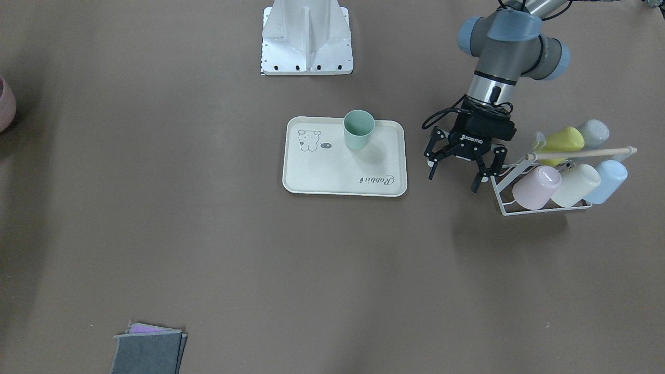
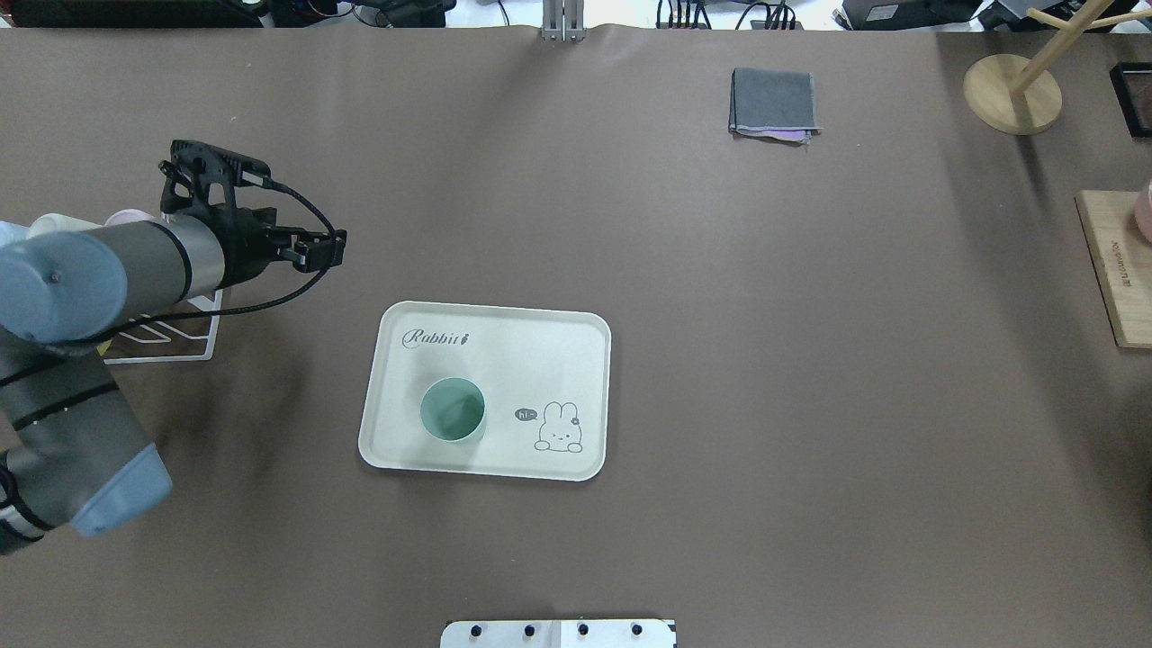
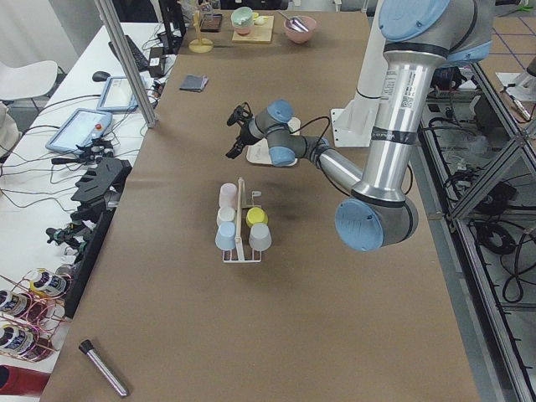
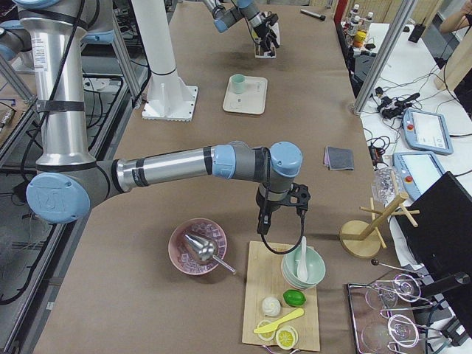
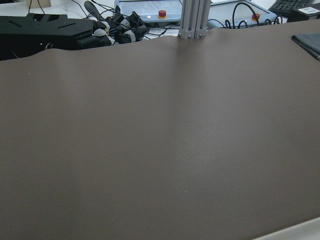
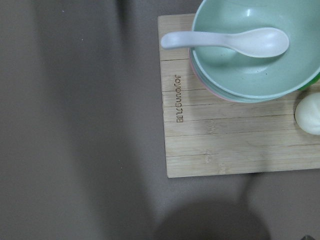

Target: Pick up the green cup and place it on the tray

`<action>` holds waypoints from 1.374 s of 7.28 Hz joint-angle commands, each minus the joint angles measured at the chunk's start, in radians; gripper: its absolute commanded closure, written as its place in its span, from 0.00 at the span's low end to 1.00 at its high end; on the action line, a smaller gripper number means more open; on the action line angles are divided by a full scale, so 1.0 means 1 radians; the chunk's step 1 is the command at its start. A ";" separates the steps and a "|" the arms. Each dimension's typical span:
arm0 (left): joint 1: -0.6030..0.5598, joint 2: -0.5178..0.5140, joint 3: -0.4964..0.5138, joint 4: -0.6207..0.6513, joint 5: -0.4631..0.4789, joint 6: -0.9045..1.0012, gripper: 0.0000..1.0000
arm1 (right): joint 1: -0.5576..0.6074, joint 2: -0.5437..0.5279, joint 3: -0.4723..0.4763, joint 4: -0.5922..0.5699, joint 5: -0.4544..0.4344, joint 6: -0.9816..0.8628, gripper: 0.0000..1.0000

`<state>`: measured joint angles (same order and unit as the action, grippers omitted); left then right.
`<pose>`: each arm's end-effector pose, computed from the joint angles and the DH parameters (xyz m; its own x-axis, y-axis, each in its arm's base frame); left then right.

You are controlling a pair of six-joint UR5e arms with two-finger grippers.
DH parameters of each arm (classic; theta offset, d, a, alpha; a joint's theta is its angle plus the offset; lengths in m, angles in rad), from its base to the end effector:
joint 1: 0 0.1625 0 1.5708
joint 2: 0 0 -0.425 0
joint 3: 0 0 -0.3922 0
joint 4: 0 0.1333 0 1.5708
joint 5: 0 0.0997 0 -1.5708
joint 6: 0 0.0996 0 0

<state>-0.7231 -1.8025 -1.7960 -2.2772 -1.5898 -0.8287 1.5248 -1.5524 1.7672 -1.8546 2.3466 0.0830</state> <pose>0.3483 -0.4827 0.3510 0.6573 0.3211 -0.6818 0.2772 0.7382 0.6150 0.0412 -0.4880 0.5816 0.7167 0.0980 0.6905 -0.0136 0.9919 -0.1266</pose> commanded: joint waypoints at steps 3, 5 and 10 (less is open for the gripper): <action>-0.364 -0.158 0.156 0.284 -0.410 0.208 0.02 | 0.000 0.000 0.000 0.000 0.000 0.001 0.00; -0.511 -0.158 0.165 0.494 -0.595 0.319 0.02 | 0.000 0.002 0.000 0.000 0.000 0.001 0.00; -0.737 -0.141 0.098 1.099 -0.749 0.753 0.02 | 0.000 0.002 -0.009 0.003 0.000 0.007 0.00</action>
<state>-1.4081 -1.9491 -1.6963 -1.3256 -2.3346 -0.1931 1.5248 -1.5511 1.7589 -1.8528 2.3470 0.0867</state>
